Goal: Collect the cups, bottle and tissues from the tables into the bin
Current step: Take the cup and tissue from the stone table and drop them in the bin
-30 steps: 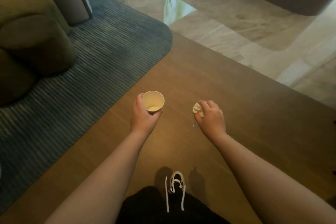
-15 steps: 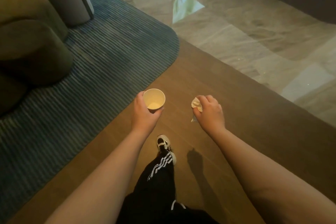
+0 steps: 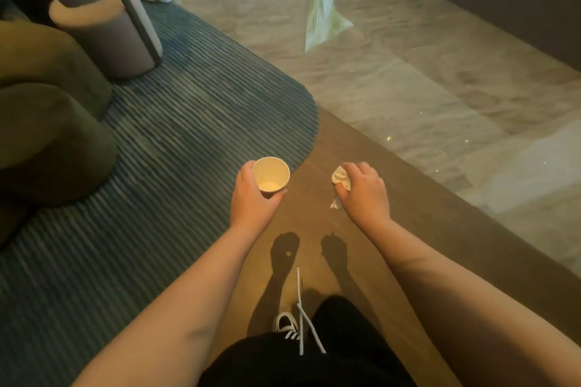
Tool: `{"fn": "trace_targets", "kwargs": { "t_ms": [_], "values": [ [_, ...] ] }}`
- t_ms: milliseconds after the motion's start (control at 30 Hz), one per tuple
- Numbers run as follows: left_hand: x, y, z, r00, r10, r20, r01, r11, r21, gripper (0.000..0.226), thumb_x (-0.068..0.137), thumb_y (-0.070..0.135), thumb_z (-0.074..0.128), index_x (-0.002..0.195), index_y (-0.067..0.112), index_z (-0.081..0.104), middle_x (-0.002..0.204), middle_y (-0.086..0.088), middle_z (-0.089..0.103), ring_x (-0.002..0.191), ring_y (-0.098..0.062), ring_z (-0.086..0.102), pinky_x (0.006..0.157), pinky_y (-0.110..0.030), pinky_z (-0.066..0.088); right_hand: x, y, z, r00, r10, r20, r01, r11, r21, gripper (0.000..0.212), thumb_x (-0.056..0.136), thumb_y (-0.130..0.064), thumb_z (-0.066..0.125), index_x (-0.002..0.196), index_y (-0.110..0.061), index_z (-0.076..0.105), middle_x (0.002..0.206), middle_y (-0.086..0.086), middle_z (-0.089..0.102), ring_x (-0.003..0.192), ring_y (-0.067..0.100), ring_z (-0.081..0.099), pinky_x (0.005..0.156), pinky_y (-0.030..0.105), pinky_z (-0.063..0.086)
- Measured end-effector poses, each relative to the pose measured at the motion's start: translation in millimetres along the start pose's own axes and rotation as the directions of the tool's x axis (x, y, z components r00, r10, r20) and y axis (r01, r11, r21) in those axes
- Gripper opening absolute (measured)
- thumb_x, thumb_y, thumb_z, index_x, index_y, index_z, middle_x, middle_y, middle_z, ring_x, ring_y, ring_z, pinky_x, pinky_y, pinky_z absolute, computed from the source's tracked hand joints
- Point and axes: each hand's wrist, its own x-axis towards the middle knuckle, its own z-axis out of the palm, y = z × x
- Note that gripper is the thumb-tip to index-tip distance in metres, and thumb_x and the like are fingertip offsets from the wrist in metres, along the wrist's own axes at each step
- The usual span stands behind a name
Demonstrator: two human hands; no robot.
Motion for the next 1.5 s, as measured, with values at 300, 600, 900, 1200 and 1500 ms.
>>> {"fn": "trace_targets", "kwargs": {
  "t_ms": [300,600,900,1200,1500],
  "values": [
    [177.6,31.1,71.6,0.999,-0.048,-0.005,0.048,0.998,-0.031,0.076,0.071,0.034,0.081,0.131,0.019,0.037,0.126,0.000,0.045,0.107,-0.010,0.043,0.084,-0.025,0.037,194.0,43.3,26.5,0.999,0.013,0.046,-0.016,0.998,0.063,0.035,0.087,-0.024,0.057,0.120,-0.014,0.058,0.114,0.008,0.059,0.104,0.027,0.053,0.086,0.039,0.040],
    [394.3,108.6,140.1,0.993,-0.083,-0.085,0.084,0.997,-0.001,0.076,0.071,0.033,0.081,0.131,0.018,0.036,0.128,-0.002,0.046,0.111,-0.018,0.046,0.084,-0.026,0.036,445.8,95.6,15.2,0.998,-0.044,0.053,0.038,0.994,0.105,0.030,0.087,-0.028,0.057,0.114,-0.015,0.060,0.105,0.009,0.063,0.096,0.028,0.056,0.080,0.037,0.044],
    [560.0,139.2,180.1,0.983,-0.142,-0.120,0.141,0.990,-0.019,0.074,0.070,0.030,0.081,0.130,0.018,0.038,0.127,-0.002,0.046,0.109,-0.016,0.045,0.084,-0.028,0.036,631.9,108.6,26.0,0.992,-0.050,0.114,0.035,0.991,0.130,0.039,0.089,-0.032,0.056,0.125,-0.016,0.055,0.121,0.008,0.059,0.104,0.029,0.056,0.086,0.040,0.045],
    [777.5,113.4,202.4,0.959,-0.190,-0.211,0.185,0.982,-0.045,0.075,0.070,0.033,0.081,0.130,0.018,0.037,0.127,-0.002,0.046,0.107,-0.014,0.045,0.082,-0.028,0.037,851.8,74.5,92.9,0.972,-0.162,0.173,0.146,0.984,0.101,0.037,0.089,-0.031,0.056,0.123,-0.016,0.055,0.119,0.008,0.059,0.105,0.030,0.055,0.088,0.043,0.046],
    [1000.6,107.5,149.2,0.894,-0.290,-0.342,0.289,0.956,-0.056,0.073,0.070,0.031,0.082,0.128,0.017,0.040,0.125,-0.005,0.048,0.109,-0.022,0.049,0.079,-0.028,0.037,1106.5,-25.1,117.2,0.950,-0.224,0.218,0.194,0.970,0.148,0.040,0.088,-0.031,0.059,0.124,-0.016,0.055,0.120,0.008,0.057,0.104,0.031,0.055,0.088,0.042,0.046]
  ]
}}
